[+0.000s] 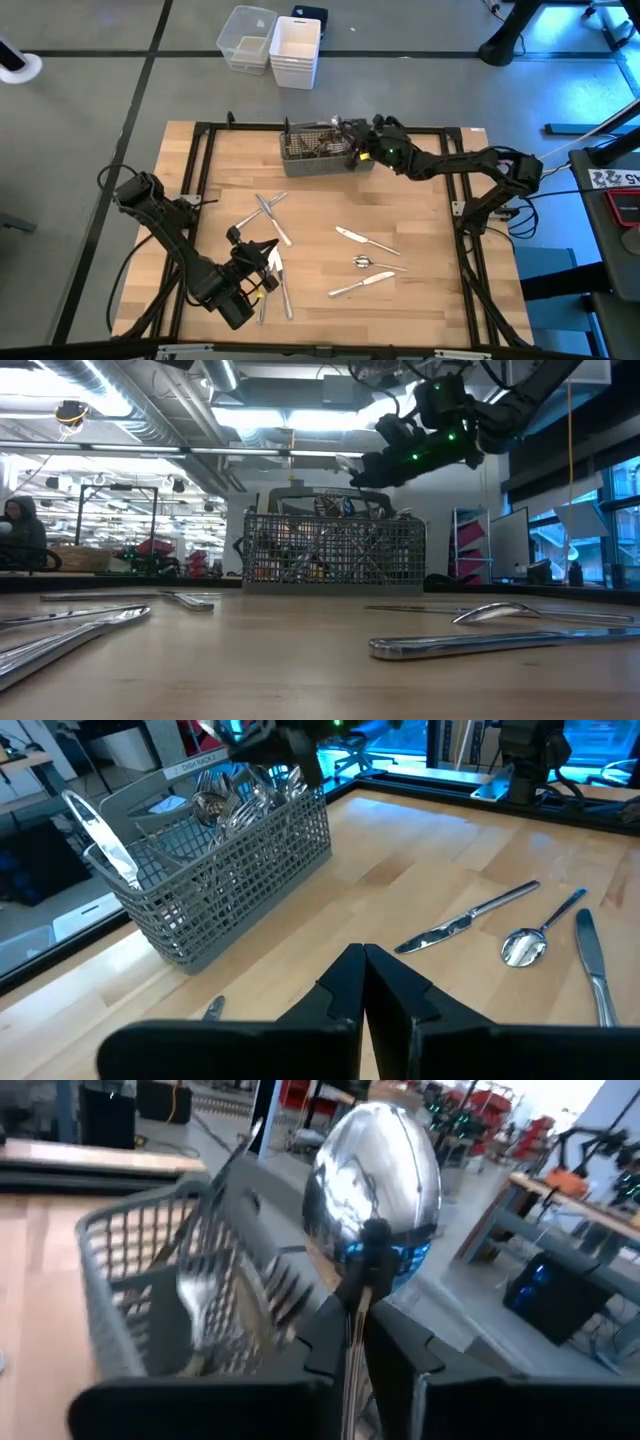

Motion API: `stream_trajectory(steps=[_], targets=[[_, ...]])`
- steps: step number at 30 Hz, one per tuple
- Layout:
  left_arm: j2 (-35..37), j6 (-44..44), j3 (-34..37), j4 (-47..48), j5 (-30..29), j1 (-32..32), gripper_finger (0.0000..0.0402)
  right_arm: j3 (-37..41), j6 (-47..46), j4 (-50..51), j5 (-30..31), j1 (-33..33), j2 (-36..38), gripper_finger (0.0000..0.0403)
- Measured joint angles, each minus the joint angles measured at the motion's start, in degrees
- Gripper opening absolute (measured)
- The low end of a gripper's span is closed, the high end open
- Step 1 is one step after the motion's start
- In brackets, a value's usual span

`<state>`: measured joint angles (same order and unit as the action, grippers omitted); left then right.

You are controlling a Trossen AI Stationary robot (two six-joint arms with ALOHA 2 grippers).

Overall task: Sort silverware
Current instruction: Put the silver spoon into the gray silverware organizer

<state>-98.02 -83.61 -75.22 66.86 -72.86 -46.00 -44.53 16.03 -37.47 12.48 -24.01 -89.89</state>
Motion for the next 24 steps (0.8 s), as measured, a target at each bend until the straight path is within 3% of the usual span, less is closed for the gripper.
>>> stream_trajectory(steps=[18, 24], targets=[[0.0, -1.7, 0.0, -0.2, 2.3, 3.1, 0.0003, 0.4, -1.3, 7.9, 1.0, 0.0, 0.0, 0.0056], [0.0, -1.4, 0.0, -0.1, 2.4, 3.6, 0.0003, 0.3, -2.7, 12.6, 1.0, 0.0, 0.0, 0.0112]])
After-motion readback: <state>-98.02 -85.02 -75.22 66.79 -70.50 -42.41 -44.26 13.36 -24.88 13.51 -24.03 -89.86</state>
